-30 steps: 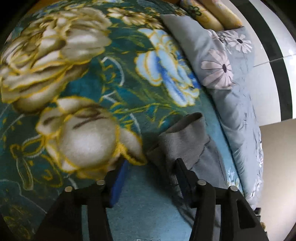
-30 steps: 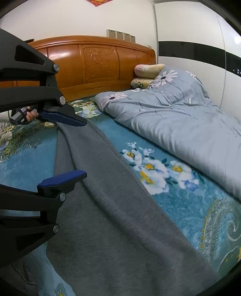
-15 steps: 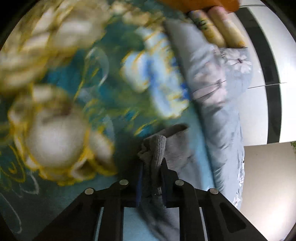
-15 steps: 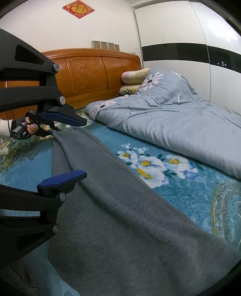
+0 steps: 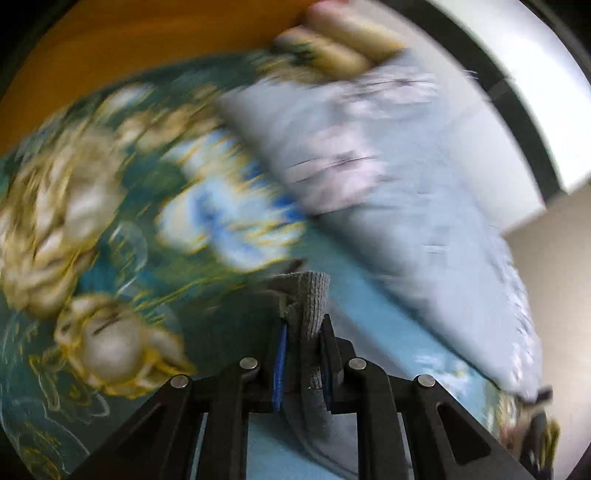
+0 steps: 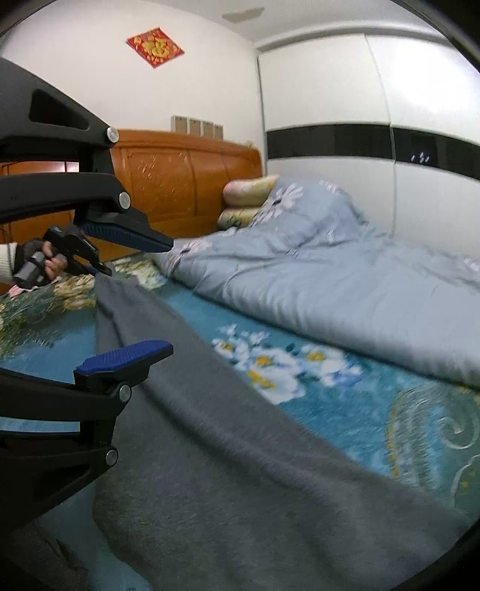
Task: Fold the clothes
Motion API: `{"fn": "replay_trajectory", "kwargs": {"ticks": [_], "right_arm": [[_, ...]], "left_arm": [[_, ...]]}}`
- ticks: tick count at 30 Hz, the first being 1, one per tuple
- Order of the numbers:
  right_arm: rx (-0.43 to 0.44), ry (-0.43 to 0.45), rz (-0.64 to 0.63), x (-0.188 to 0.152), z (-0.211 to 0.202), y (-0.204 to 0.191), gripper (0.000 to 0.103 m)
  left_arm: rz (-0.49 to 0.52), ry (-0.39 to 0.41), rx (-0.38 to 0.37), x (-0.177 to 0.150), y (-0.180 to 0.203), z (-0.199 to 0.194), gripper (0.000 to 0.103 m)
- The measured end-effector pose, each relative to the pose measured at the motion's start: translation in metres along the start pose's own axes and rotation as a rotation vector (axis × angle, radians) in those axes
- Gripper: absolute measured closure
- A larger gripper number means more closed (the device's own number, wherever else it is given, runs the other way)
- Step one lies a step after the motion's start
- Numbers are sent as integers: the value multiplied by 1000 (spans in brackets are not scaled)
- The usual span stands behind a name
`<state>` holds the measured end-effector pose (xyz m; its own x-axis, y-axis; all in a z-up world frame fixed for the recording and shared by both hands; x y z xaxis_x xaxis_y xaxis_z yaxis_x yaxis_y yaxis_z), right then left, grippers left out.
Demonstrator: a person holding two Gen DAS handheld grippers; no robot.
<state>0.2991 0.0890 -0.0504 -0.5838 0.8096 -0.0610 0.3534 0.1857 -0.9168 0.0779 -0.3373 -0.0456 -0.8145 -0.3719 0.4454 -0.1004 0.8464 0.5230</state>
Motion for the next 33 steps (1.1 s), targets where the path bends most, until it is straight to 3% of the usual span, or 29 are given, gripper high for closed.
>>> {"fn": "replay_trajectory", "kwargs": {"ticks": [5, 7, 11, 16, 19, 24, 26, 28, 30, 33], "right_arm": [[75, 83, -12, 12, -40, -11, 52], [106, 117, -18, 18, -58, -15, 52], [137, 212, -25, 35, -110, -12, 52], [104, 356, 69, 48, -177, 39, 52], [80, 429, 133, 53, -211, 72, 52], [9, 416, 207, 47, -211, 120, 52], [-32, 413, 221, 46, -212, 135, 52], [-77, 414, 237, 47, -213, 153, 52], [-129, 419, 245, 52, -214, 168, 52], [-176, 438, 253, 63, -219, 180, 46]], "left_arm": [[238, 26, -164, -19, 121, -27, 86], [312, -22, -222, -47, 166, -16, 86], [462, -169, -261, -121, 241, 23, 87], [611, -330, -338, -220, 306, 53, 86], [675, -409, -311, -268, 324, 77, 86], [700, -604, -239, -307, 312, 112, 80], [679, -671, -246, -312, 303, 112, 63], [616, -730, -286, -309, 297, 106, 52], [547, -722, -324, -296, 289, 98, 48], [452, -616, -298, -265, 271, 95, 44]]}}
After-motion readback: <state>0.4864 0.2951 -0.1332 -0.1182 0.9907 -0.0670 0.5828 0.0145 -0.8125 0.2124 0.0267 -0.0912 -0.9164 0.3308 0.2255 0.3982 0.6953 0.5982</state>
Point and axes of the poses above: each gripper's, at about its wrist camera, not at the fingertips, and z roughly the way its jaws point, y to its right, x to its top, the point moved 6 cm from there along z, roughly the way its jaws point, and after that the axes turned 2 degrees about z, right-handed, at the moved point
